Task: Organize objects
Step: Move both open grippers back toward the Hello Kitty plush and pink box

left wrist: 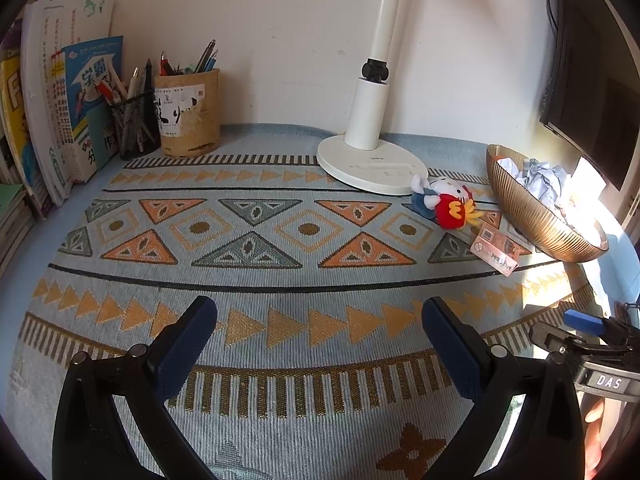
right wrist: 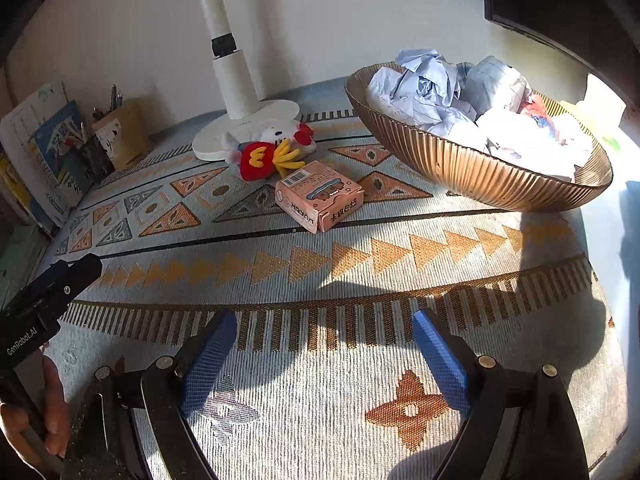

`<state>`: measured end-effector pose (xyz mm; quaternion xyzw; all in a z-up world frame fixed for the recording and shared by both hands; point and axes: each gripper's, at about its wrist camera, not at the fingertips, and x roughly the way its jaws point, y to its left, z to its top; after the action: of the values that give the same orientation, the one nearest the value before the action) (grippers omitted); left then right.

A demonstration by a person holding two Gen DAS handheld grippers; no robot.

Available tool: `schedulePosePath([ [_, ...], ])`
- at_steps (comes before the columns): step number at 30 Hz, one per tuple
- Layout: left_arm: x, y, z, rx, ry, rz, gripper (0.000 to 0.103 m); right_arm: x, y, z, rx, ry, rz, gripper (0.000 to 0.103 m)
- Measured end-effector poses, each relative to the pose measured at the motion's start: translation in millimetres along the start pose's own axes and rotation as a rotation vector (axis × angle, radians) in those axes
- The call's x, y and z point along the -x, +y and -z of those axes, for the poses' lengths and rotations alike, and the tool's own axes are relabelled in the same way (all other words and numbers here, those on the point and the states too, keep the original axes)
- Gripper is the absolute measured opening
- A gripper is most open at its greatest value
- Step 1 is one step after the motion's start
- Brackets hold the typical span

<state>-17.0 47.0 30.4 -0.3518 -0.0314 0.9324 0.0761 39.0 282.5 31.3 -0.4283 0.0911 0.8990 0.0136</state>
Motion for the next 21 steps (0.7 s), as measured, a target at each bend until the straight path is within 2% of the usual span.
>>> schedulePosePath([
  [5, -3.1, -1.6, -0.8, -0.008, 0.014, 0.007, 0.102, 0.9, -16.2, -2.8, -0.085, -0.003, -0.055, 0.089],
  [7, -6.1, -5.5, -6.1, -0.046, 0.042, 0.072, 0.102, -7.0, -17.2, -10.4, -0.082, 0.035, -0.071, 0.089],
  [9, -8.5, -11.4, -18.9, -0.105, 0.073, 0.108, 0.102, -14.0, -13.5, -22.3, -0.036, 0.052, -0.06, 0.089],
  [13, -16.5, -32.4, -58.9, -0.283, 0.059, 0.188, 0.102, -30.2, 0.9, -50.7, 0.102, 0.053, -0.062, 0.089],
  [16, -46.0, -53.0, -81.0, -0.4, 0.095, 0.248, 0.102, -49.0, 4.1, -63.4, 0.137, 0.054, -0.02, 0.089],
  [21, -105.7, -82.4, -100.4, -0.468, 0.154, 0.303, 0.102, -70.9, -4.1, -77.1, 0.074, 0.079, -0.09, 0.09],
])
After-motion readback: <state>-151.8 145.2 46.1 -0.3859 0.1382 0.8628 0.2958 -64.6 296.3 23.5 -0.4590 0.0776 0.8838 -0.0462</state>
